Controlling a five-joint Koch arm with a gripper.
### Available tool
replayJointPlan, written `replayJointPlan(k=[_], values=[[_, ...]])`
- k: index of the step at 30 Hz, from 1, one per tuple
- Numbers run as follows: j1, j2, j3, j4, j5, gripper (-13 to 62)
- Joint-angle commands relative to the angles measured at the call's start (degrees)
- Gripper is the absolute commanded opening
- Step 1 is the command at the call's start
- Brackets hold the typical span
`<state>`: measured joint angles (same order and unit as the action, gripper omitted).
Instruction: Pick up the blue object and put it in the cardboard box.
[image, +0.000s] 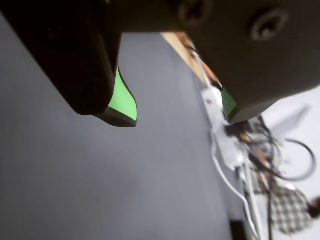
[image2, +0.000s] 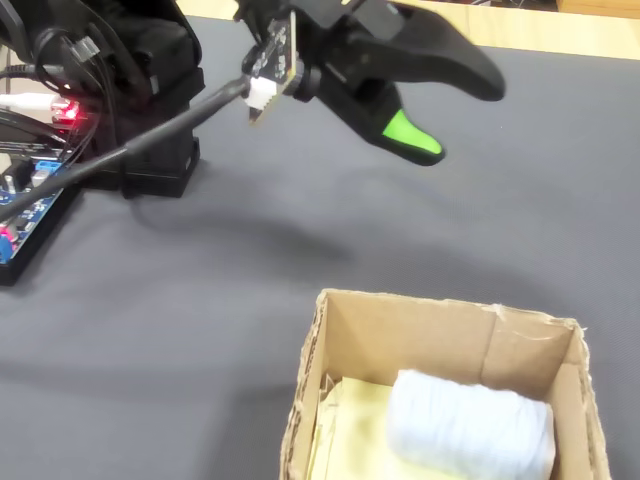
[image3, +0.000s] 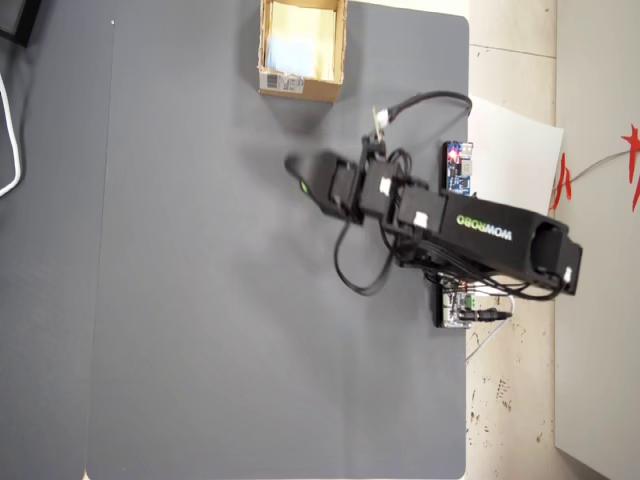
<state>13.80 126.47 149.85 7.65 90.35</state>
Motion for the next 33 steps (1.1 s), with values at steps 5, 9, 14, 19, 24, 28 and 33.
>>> replayJointPlan(k=[5,9,14,19,24,28,33], values=[[-4.57,6.5,5.8,-2.99,4.83,33.7],[-5.71,9.23,12.04,-3.96,7.73,33.7],[-5.8,9.23,18.54,-6.33,7.82,34.0],[-5.71,9.32,23.99,-10.02,11.51,34.0],[-5.71,9.23,28.83,-11.78,12.48,34.0],[-5.71,9.23,28.83,-6.77,12.22,34.0],[-5.89,9.05,28.83,-5.01,11.87,33.9]])
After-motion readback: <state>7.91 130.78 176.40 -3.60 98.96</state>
